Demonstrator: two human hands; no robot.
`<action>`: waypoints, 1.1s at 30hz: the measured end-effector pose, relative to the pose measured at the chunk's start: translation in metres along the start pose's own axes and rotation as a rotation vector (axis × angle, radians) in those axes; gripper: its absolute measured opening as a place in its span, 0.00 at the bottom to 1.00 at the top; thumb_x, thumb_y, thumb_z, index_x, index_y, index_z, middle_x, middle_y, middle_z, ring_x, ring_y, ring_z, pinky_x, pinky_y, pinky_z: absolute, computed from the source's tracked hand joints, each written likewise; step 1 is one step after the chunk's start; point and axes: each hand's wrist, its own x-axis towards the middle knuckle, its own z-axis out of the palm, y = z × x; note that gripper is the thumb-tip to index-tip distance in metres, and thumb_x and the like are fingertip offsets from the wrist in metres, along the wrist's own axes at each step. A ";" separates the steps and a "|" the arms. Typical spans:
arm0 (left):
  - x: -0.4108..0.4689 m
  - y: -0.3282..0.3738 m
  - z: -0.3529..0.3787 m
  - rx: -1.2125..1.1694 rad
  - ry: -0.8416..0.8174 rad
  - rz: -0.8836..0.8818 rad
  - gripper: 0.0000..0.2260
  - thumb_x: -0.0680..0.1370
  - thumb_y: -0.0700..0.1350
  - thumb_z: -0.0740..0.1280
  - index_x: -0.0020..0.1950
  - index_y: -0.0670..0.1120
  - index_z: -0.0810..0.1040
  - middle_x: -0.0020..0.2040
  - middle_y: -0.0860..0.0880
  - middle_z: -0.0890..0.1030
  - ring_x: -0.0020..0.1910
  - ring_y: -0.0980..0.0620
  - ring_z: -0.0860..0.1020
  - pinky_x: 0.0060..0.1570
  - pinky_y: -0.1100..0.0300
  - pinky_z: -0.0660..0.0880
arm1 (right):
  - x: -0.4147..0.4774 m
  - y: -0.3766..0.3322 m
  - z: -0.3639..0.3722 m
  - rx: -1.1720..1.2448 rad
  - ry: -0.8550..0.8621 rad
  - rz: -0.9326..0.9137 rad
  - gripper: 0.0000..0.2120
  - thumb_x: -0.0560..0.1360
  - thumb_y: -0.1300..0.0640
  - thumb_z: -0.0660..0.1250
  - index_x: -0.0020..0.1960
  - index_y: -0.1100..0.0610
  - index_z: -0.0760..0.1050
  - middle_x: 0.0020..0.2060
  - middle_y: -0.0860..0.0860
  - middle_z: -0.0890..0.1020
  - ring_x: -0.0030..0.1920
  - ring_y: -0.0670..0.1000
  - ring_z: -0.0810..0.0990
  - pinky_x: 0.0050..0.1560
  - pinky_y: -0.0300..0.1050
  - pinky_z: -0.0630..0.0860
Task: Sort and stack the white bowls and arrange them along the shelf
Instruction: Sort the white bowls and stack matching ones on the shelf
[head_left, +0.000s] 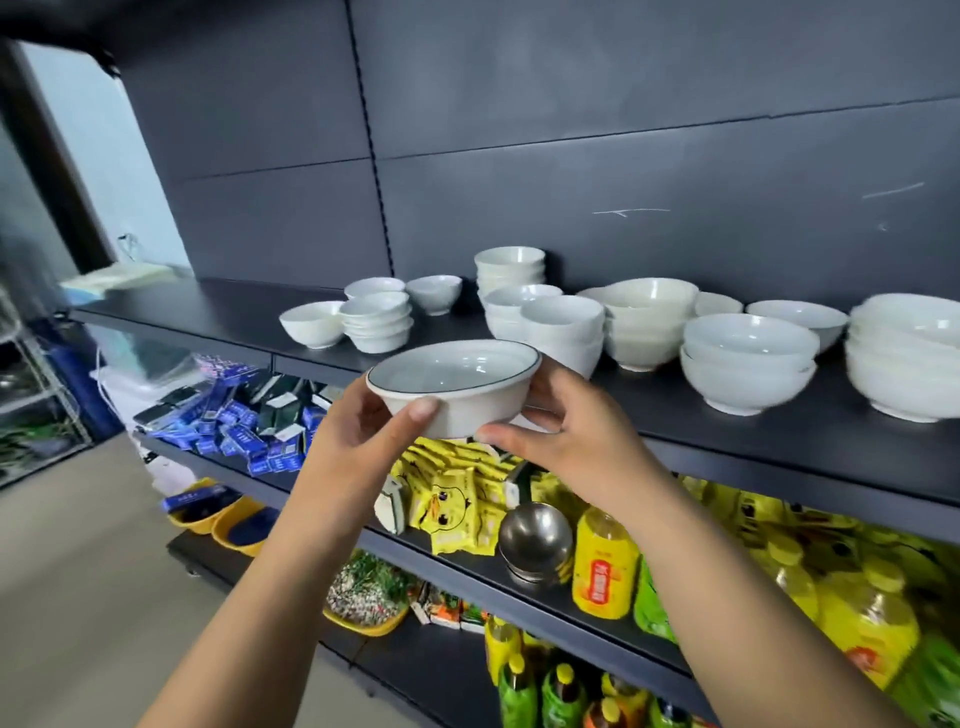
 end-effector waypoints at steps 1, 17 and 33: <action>0.004 -0.007 -0.008 -0.022 0.006 -0.009 0.33 0.56 0.69 0.73 0.52 0.50 0.77 0.50 0.54 0.83 0.54 0.54 0.80 0.55 0.57 0.73 | 0.008 0.004 0.008 -0.008 -0.017 0.013 0.25 0.64 0.55 0.76 0.55 0.41 0.68 0.54 0.39 0.77 0.57 0.39 0.76 0.57 0.32 0.72; 0.200 -0.096 -0.106 0.016 0.056 0.039 0.28 0.64 0.56 0.69 0.61 0.45 0.76 0.55 0.51 0.82 0.56 0.56 0.79 0.49 0.69 0.74 | 0.243 0.095 0.069 0.106 -0.153 0.004 0.18 0.69 0.62 0.71 0.49 0.42 0.72 0.48 0.35 0.78 0.49 0.32 0.78 0.52 0.30 0.72; 0.335 -0.197 -0.146 -0.047 -0.131 0.021 0.24 0.66 0.51 0.73 0.60 0.52 0.74 0.56 0.57 0.81 0.58 0.58 0.77 0.54 0.67 0.72 | 0.356 0.176 0.092 -0.044 -0.074 0.191 0.30 0.65 0.52 0.74 0.66 0.44 0.69 0.62 0.38 0.75 0.64 0.40 0.71 0.67 0.45 0.67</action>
